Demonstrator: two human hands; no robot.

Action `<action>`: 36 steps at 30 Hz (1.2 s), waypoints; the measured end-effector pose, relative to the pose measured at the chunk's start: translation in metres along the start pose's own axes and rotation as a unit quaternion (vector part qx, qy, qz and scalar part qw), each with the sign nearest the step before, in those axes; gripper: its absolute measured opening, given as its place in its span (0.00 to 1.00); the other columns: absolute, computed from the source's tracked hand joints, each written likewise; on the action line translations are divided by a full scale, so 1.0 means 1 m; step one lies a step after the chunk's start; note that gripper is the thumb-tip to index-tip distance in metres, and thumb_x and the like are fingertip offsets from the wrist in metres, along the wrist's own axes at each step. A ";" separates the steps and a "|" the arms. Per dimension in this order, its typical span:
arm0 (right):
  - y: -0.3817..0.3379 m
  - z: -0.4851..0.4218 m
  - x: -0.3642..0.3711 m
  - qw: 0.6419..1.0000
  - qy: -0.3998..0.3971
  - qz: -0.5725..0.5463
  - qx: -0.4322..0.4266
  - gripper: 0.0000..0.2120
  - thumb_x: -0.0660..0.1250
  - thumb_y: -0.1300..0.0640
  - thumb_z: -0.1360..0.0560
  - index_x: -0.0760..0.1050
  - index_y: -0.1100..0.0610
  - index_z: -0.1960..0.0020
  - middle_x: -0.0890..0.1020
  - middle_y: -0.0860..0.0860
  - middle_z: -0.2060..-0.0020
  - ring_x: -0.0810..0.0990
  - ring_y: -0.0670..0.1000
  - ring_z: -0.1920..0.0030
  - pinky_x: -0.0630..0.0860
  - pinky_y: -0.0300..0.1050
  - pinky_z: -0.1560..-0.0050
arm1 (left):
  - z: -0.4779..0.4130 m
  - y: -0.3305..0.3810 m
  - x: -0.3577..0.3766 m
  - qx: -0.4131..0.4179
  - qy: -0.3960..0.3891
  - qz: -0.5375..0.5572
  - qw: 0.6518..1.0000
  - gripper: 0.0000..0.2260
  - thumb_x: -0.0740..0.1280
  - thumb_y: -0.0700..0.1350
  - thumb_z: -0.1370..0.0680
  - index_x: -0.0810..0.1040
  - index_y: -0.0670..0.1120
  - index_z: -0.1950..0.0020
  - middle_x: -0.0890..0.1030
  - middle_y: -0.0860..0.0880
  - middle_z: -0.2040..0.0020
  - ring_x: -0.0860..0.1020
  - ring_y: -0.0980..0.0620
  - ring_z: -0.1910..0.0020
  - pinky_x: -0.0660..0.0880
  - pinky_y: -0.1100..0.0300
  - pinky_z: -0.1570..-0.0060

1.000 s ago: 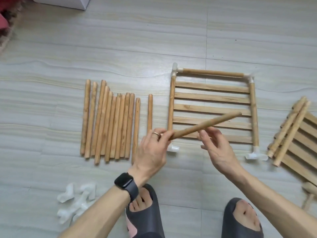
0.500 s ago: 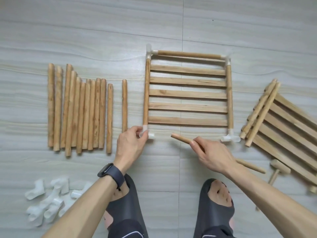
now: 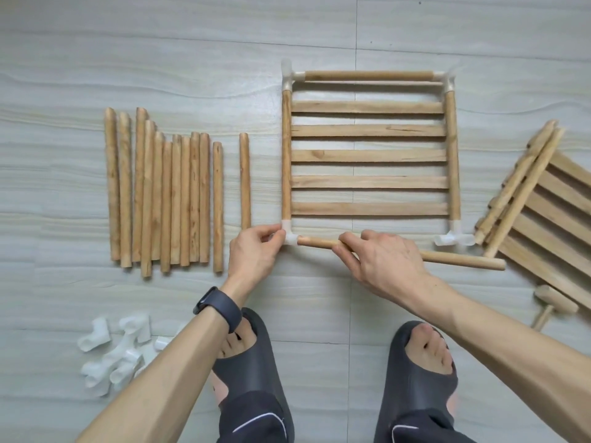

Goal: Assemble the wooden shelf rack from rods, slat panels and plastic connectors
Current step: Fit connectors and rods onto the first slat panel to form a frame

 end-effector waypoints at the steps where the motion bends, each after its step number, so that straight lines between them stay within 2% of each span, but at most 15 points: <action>1: -0.005 0.001 -0.004 1.000 0.015 0.025 -0.010 0.21 0.48 0.34 0.18 0.73 0.47 0.49 0.72 0.46 0.63 0.81 0.59 0.61 0.63 0.45 0.68 | 0.001 0.001 0.000 -0.003 0.007 -0.010 1.000 0.14 0.68 0.53 0.21 0.85 0.50 0.39 0.87 0.51 0.49 0.82 0.53 0.45 0.77 0.56 0.40; 4: -0.016 -0.007 -0.015 0.996 0.035 0.064 -0.048 0.20 0.52 0.38 0.18 0.74 0.50 0.55 0.76 0.49 0.65 0.80 0.60 0.66 0.55 0.43 0.72 | 0.004 0.009 0.002 0.004 0.021 -0.041 0.999 0.13 0.68 0.53 0.21 0.86 0.50 0.41 0.87 0.49 0.52 0.82 0.52 0.46 0.77 0.58 0.44; 7: -0.021 -0.019 -0.011 0.996 0.019 0.049 -0.071 0.18 0.52 0.39 0.17 0.70 0.49 0.57 0.80 0.51 0.62 0.80 0.62 0.64 0.60 0.47 0.68 | 0.007 0.019 0.003 0.026 0.022 -0.076 0.997 0.12 0.67 0.50 0.20 0.86 0.48 0.43 0.86 0.44 0.56 0.82 0.45 0.51 0.78 0.54 0.49; 9: -0.017 -0.022 -0.003 0.997 0.008 0.035 -0.072 0.18 0.51 0.38 0.17 0.66 0.49 0.56 0.80 0.51 0.61 0.80 0.61 0.63 0.61 0.47 0.67 | 0.008 0.023 0.003 0.028 0.017 -0.094 0.995 0.13 0.66 0.49 0.20 0.85 0.47 0.40 0.87 0.45 0.50 0.81 0.44 0.44 0.76 0.56 0.44; 11: -0.011 -0.021 0.006 0.998 0.003 0.023 -0.065 0.19 0.50 0.37 0.17 0.69 0.50 0.53 0.80 0.50 0.60 0.81 0.61 0.62 0.62 0.47 0.67 | 0.007 0.025 0.002 0.023 0.005 -0.108 0.994 0.15 0.67 0.50 0.19 0.83 0.45 0.36 0.85 0.46 0.41 0.79 0.45 0.36 0.73 0.58 0.37; 14: -0.006 -0.023 0.019 0.998 -0.003 -0.008 -0.064 0.18 0.49 0.37 0.17 0.68 0.49 0.52 0.79 0.50 0.61 0.81 0.60 0.61 0.63 0.47 0.66 | 0.009 0.025 0.001 0.008 -0.009 -0.099 0.995 0.18 0.68 0.50 0.20 0.80 0.45 0.32 0.83 0.47 0.37 0.77 0.47 0.33 0.71 0.57 0.32; 17: 0.000 -0.029 0.030 0.994 -0.051 -0.070 -0.071 0.17 0.49 0.37 0.18 0.65 0.48 0.54 0.80 0.51 0.62 0.80 0.60 0.59 0.64 0.48 0.64 | 0.010 0.022 -0.002 0.002 -0.020 -0.093 0.995 0.18 0.69 0.51 0.20 0.80 0.46 0.32 0.83 0.48 0.37 0.77 0.50 0.33 0.70 0.59 0.31; 20: 0.008 -0.041 0.035 0.985 -0.118 -0.112 -0.061 0.19 0.50 0.34 0.21 0.72 0.45 0.51 0.76 0.46 0.68 0.77 0.55 0.64 0.67 0.48 0.65 | 0.009 0.022 -0.004 -0.004 -0.034 -0.082 0.996 0.18 0.69 0.51 0.21 0.80 0.46 0.32 0.83 0.48 0.37 0.77 0.51 0.33 0.69 0.59 0.30; 23: 0.014 -0.050 0.039 0.965 -0.186 -0.184 -0.019 0.18 0.55 0.33 0.22 0.78 0.41 0.47 0.77 0.44 0.66 0.77 0.51 0.61 0.71 0.47 0.63 | 0.007 0.024 -0.005 0.000 -0.036 -0.090 0.995 0.18 0.69 0.51 0.21 0.80 0.46 0.33 0.82 0.48 0.37 0.77 0.50 0.33 0.70 0.59 0.31; 27: 0.009 -0.051 0.043 0.958 -0.193 -0.211 0.013 0.14 0.58 0.35 0.21 0.76 0.42 0.51 0.79 0.46 0.63 0.78 0.54 0.57 0.72 0.47 0.60 | 0.004 0.027 -0.003 0.027 -0.004 -0.123 0.992 0.18 0.67 0.50 0.19 0.79 0.45 0.31 0.82 0.47 0.37 0.77 0.47 0.33 0.71 0.57 0.33; 29: 0.005 -0.047 0.042 0.957 -0.164 -0.238 0.024 0.12 0.62 0.39 0.21 0.78 0.45 0.50 0.80 0.48 0.58 0.80 0.55 0.53 0.72 0.46 0.56 | 0.002 0.029 -0.001 0.041 0.015 -0.142 0.989 0.18 0.66 0.50 0.19 0.78 0.46 0.30 0.83 0.46 0.39 0.79 0.46 0.37 0.71 0.60 0.42; 31: 0.009 -0.040 0.031 0.935 -0.097 -0.338 0.052 0.12 0.66 0.43 0.21 0.80 0.49 0.43 0.79 0.47 0.50 0.80 0.49 0.48 0.74 0.43 0.45 | 0.002 0.031 0.002 0.067 0.033 -0.170 0.983 0.18 0.63 0.49 0.18 0.76 0.45 0.29 0.82 0.43 0.37 0.77 0.41 0.37 0.71 0.54 0.41; 32: 0.018 -0.033 0.020 0.915 -0.036 -0.394 0.080 0.12 0.67 0.45 0.21 0.80 0.49 0.42 0.80 0.47 0.47 0.80 0.46 0.48 0.74 0.39 0.43 | 0.003 0.034 0.004 0.092 0.042 -0.203 0.974 0.19 0.62 0.48 0.18 0.74 0.45 0.28 0.79 0.41 0.34 0.75 0.39 0.35 0.71 0.50 0.39; 34: 0.051 -0.008 -0.007 0.873 0.135 -0.448 0.140 0.06 0.68 0.49 0.21 0.80 0.49 0.47 0.82 0.45 0.50 0.81 0.41 0.51 0.75 0.33 0.49 | 0.010 0.045 0.012 0.171 0.062 -0.283 0.942 0.20 0.63 0.46 0.19 0.71 0.45 0.27 0.72 0.38 0.29 0.68 0.37 0.29 0.69 0.43 0.35; 36: 0.093 0.028 -0.023 0.831 0.252 -0.445 0.219 0.02 0.68 0.50 0.21 0.78 0.47 0.50 0.82 0.45 0.54 0.80 0.42 0.53 0.76 0.36 0.52 | 0.020 0.059 0.029 0.274 0.046 -0.347 0.896 0.21 0.67 0.49 0.21 0.72 0.47 0.28 0.69 0.38 0.26 0.62 0.37 0.24 0.65 0.41 0.29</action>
Point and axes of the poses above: each hand's wrist, its own z-axis away from the middle knuckle, its own x-axis out of the palm, y = z × x, the point moved 6 cm from there along -z, towards the middle knuckle
